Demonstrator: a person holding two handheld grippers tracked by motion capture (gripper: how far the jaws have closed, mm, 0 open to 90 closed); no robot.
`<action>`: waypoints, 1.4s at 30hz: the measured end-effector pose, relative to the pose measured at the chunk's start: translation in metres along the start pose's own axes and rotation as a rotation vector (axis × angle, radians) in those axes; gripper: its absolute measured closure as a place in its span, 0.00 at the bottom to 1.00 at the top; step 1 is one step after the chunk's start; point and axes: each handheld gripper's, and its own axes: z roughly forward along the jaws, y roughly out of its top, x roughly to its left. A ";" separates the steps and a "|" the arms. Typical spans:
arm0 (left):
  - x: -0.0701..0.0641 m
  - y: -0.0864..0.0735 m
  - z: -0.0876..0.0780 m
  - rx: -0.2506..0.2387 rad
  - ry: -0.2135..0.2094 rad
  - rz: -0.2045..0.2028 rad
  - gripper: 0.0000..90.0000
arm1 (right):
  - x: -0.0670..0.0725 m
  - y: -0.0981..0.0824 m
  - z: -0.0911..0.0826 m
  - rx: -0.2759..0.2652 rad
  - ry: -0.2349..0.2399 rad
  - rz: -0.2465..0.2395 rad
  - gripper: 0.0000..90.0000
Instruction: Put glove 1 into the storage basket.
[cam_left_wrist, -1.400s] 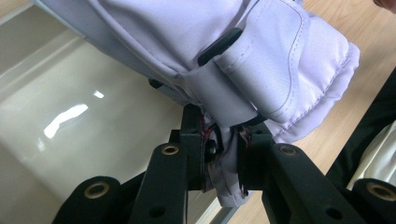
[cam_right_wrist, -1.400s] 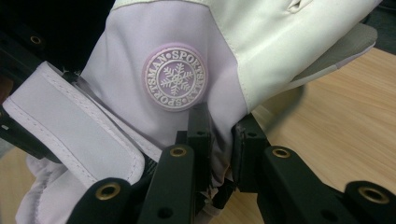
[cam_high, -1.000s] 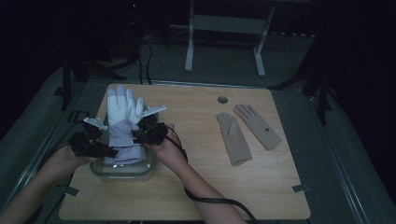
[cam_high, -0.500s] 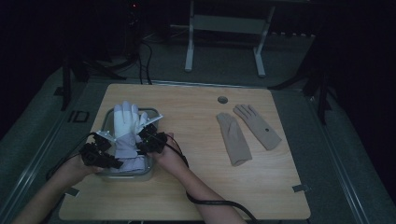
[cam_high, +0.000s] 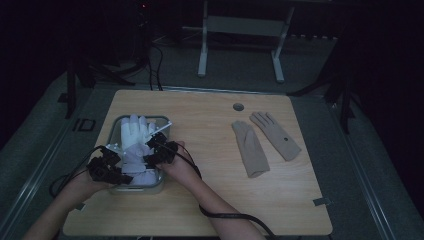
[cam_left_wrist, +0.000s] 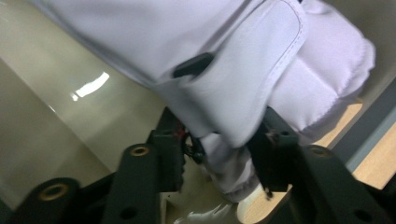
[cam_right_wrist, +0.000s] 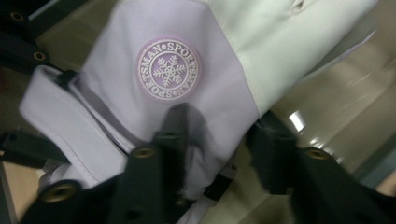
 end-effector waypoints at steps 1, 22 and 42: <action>-0.001 -0.001 0.000 -0.011 0.019 -0.002 0.57 | 0.000 0.001 -0.002 -0.008 -0.015 -0.007 0.47; -0.016 -0.007 -0.027 -0.406 0.090 -0.044 0.16 | -0.018 0.007 -0.052 -0.117 0.027 -0.073 0.19; -0.061 0.039 -0.011 -0.454 0.027 0.070 0.16 | -0.051 -0.022 -0.098 -0.138 -0.017 -0.060 0.18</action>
